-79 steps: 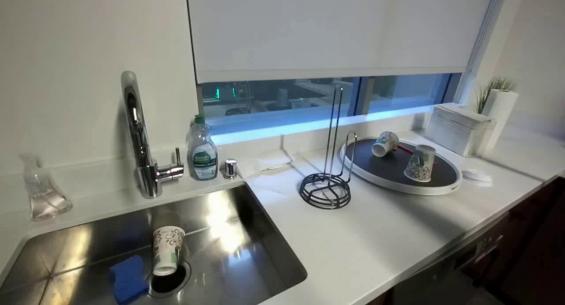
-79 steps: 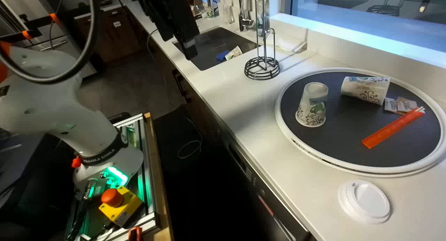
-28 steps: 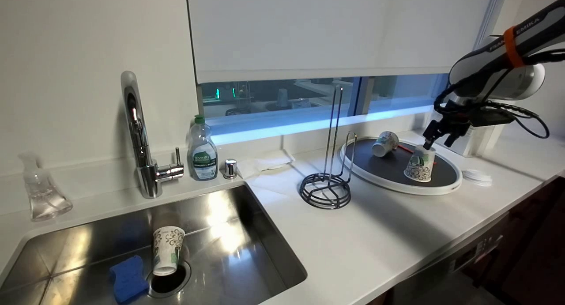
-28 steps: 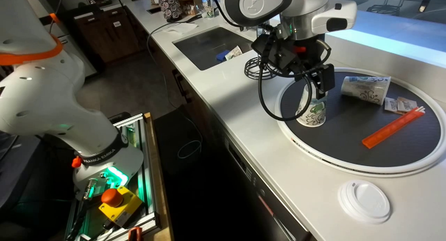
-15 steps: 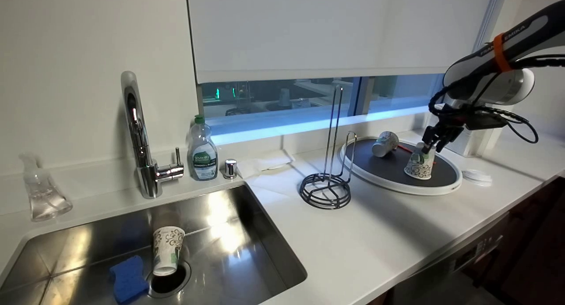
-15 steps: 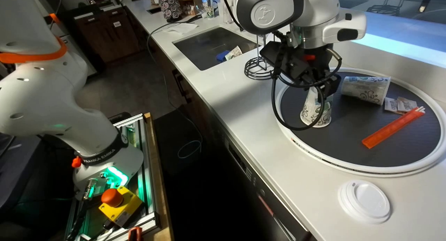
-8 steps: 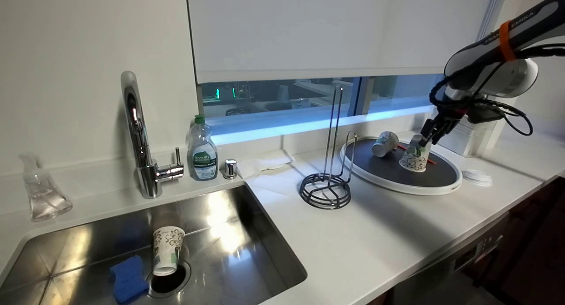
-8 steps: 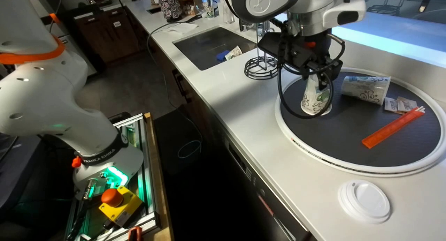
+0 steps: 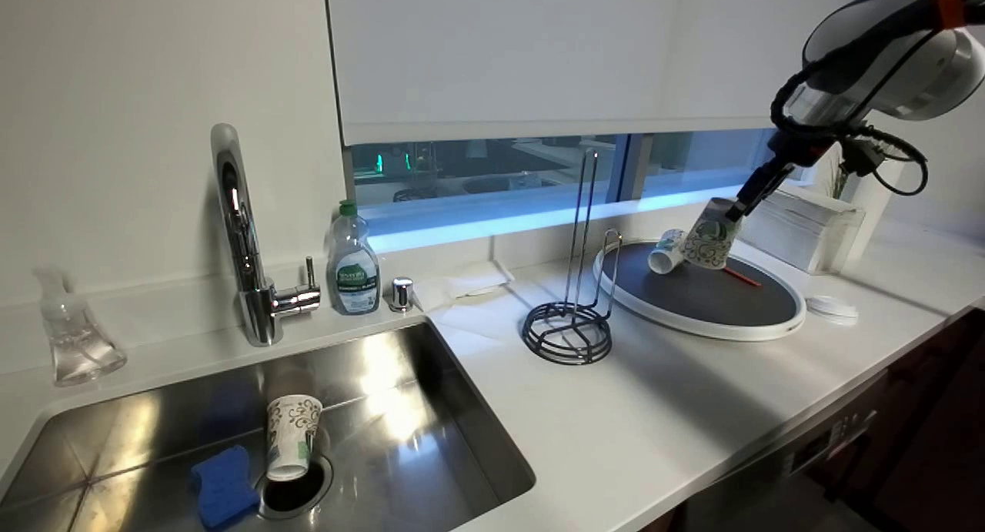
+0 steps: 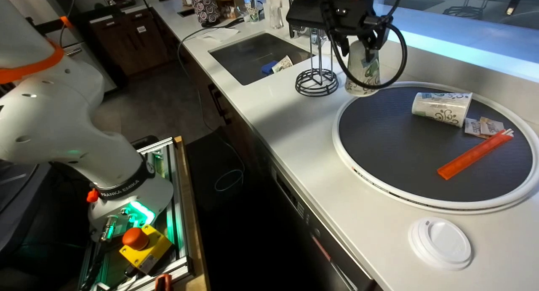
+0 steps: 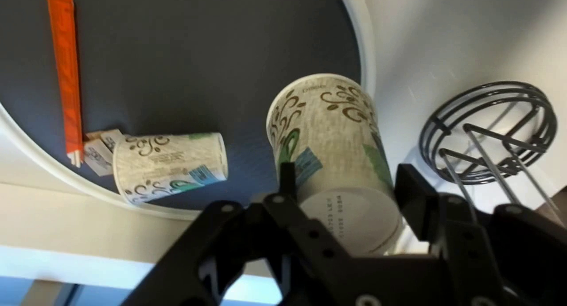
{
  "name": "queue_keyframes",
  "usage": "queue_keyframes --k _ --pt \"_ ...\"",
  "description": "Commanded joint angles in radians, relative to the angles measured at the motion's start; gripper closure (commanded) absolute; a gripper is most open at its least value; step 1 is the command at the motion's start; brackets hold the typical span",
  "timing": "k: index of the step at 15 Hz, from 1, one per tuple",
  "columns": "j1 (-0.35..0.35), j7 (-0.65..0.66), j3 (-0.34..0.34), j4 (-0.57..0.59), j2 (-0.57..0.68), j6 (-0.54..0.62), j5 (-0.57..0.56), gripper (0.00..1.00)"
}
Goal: Put the coffee cups on the silver holder.
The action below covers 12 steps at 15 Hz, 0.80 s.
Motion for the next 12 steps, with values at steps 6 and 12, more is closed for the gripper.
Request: queue_keyframes --k 6,12 --pt "0.136 -0.152 -0.04 -0.057 -0.175 -0.132 0.094 0.67" --pt "0.212 -0.167 -0.042 -0.059 -0.209 -0.133 0.119 0.67"
